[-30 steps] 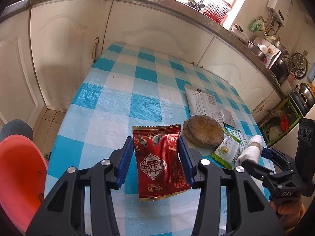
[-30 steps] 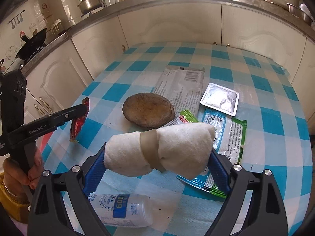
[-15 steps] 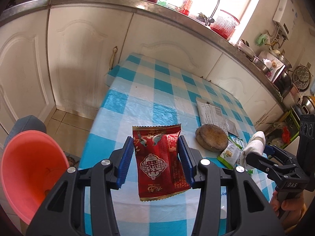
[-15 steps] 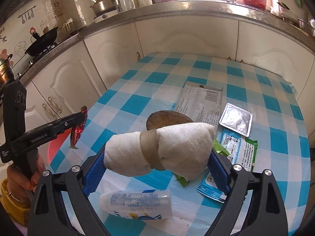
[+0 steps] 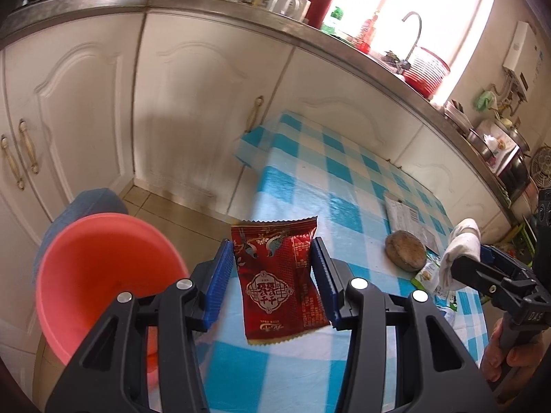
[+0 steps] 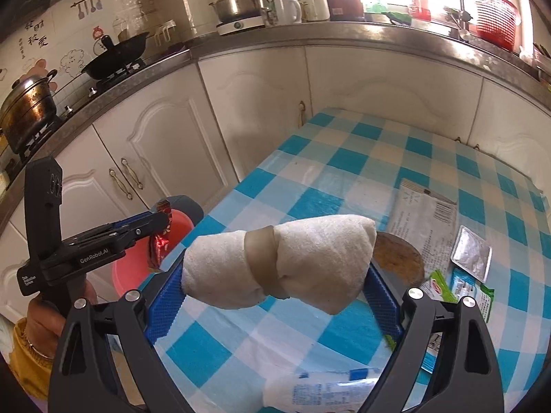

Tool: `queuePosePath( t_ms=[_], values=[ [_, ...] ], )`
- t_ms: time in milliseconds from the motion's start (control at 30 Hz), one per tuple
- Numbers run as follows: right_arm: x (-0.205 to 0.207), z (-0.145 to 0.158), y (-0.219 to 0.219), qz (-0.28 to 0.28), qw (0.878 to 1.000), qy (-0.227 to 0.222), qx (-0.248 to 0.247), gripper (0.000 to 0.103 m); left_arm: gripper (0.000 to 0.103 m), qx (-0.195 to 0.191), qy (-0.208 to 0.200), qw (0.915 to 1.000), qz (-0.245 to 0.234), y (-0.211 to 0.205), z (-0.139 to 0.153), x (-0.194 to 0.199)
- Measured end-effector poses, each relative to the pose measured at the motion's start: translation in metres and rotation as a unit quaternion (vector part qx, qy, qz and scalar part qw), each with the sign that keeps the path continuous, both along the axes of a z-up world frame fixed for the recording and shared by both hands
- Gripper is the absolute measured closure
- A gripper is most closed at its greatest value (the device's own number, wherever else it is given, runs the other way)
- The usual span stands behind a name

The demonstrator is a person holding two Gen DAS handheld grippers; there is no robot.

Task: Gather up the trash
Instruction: 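Carry the red packet and cloth bundle over the red bucket and open both tools, then move both tools back over the table toward the paper packets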

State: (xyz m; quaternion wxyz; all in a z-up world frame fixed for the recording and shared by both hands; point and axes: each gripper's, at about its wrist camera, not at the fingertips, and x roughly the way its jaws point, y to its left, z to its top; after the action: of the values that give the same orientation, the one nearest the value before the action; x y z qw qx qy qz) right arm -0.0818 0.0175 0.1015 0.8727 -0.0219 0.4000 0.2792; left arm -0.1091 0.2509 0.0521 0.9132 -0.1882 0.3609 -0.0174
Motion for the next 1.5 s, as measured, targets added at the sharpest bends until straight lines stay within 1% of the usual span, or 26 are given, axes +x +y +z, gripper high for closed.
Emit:
queuePosePath(
  t_ms=[233, 467, 667, 767, 833, 867, 900, 933, 967, 1000, 1100, 1200, 1500],
  values=[
    [-0.005, 0.007, 0.062, 0.066, 0.998, -0.006, -0.008, 0.013, 0.055, 0.001, 0.004, 0.9979, 0.064, 0.049, -0.004, -0.025],
    [-0.013, -0.001, 0.134, 0.142, 0.989, -0.006, -0.028, 0.013, 0.055, -0.002, 0.018, 0.9922, 0.123, 0.096, -0.018, -0.046],
    [-0.014, -0.019, 0.188, 0.194, 0.980, -0.003, -0.048, 0.013, 0.055, -0.013, 0.036, 0.9867, 0.158, 0.125, -0.039, -0.056],
    [-0.011, -0.035, 0.211, 0.208, 0.976, 0.002, -0.063, 0.012, 0.055, -0.018, 0.044, 0.9843, 0.170, 0.138, -0.050, -0.059],
    [-0.008, -0.046, 0.222, 0.222, 0.973, 0.015, -0.066, 0.012, 0.055, -0.023, 0.050, 0.9823, 0.179, 0.146, -0.058, -0.058],
    [-0.006, -0.052, 0.226, 0.223, 0.972, 0.020, -0.071, 0.012, 0.055, -0.025, 0.052, 0.9818, 0.181, 0.148, -0.061, -0.058],
    [-0.004, -0.057, 0.229, 0.220, 0.972, 0.021, -0.076, 0.012, 0.052, -0.030, 0.054, 0.9816, 0.181, 0.151, -0.065, -0.057],
    [-0.003, -0.060, 0.231, 0.217, 0.973, 0.022, -0.079, 0.012, 0.043, -0.033, 0.057, 0.9815, 0.180, 0.153, -0.069, -0.057],
    [-0.002, -0.063, 0.231, 0.213, 0.974, 0.025, -0.075, 0.011, 0.029, -0.034, 0.063, 0.9803, 0.184, 0.155, -0.073, -0.057],
    [-0.002, -0.064, 0.231, 0.211, 0.974, 0.030, -0.070, 0.011, 0.025, -0.034, 0.065, 0.9793, 0.188, 0.156, -0.075, -0.057],
    [0.001, -0.063, 0.229, 0.205, 0.977, 0.035, -0.052, 0.009, 0.021, -0.039, 0.072, 0.9762, 0.201, 0.161, -0.082, -0.059],
    [0.003, -0.061, 0.227, 0.204, 0.977, 0.041, -0.040, 0.009, 0.020, -0.051, 0.078, 0.9734, 0.210, 0.166, -0.086, -0.063],
    [0.004, -0.041, 0.214, 0.183, 0.983, 0.031, 0.005, 0.008, 0.018, -0.047, 0.078, 0.9707, 0.223, 0.169, -0.087, -0.072]
  ],
)
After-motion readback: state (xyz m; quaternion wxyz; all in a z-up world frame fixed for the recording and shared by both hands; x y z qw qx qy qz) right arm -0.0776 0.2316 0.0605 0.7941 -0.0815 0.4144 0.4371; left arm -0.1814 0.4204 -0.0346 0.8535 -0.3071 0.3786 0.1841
